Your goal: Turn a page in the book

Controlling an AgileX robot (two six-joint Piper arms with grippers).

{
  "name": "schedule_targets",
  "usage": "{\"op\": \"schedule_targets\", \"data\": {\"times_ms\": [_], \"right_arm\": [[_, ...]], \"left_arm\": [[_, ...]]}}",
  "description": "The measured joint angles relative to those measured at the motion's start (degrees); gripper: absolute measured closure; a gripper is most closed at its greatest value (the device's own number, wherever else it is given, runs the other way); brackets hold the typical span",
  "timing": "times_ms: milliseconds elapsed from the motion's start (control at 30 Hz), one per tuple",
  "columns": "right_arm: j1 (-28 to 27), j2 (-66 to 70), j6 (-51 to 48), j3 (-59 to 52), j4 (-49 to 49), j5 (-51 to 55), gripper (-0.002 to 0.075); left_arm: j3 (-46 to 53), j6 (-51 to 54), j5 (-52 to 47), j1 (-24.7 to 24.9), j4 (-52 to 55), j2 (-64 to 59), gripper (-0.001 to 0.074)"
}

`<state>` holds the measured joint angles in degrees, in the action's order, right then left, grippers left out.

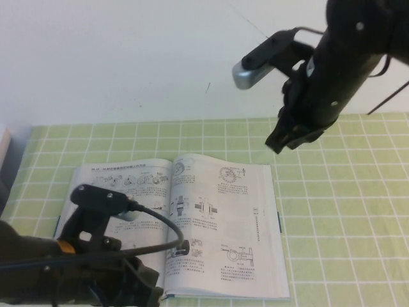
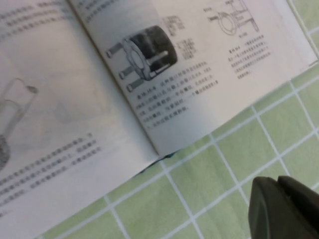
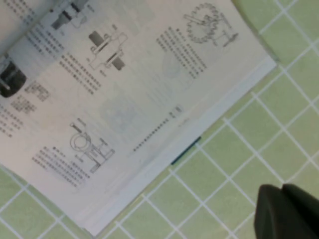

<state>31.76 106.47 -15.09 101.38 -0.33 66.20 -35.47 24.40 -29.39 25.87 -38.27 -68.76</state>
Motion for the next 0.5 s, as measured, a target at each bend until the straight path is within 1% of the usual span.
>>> {"op": "schedule_targets", "data": {"times_ms": [100, 233, 500], "right_arm": [[0.0, -5.77, 0.77, -2.54, -1.66, 0.41, 0.0728], [0.0, -13.56, 1.53, -9.08, -2.83, -0.33, 0.0728], [0.0, -30.6, 1.72, -28.06, -3.31, -9.25, 0.0728]], "left_arm": [[0.0, -4.91, -0.08, -0.12, 5.27, 5.58, 0.0737], [0.0, -6.49, -0.08, -0.12, 7.44, 12.96, 0.0737], [0.0, -8.81, -1.56, -0.12, 13.44, 29.89, 0.0737]]}}
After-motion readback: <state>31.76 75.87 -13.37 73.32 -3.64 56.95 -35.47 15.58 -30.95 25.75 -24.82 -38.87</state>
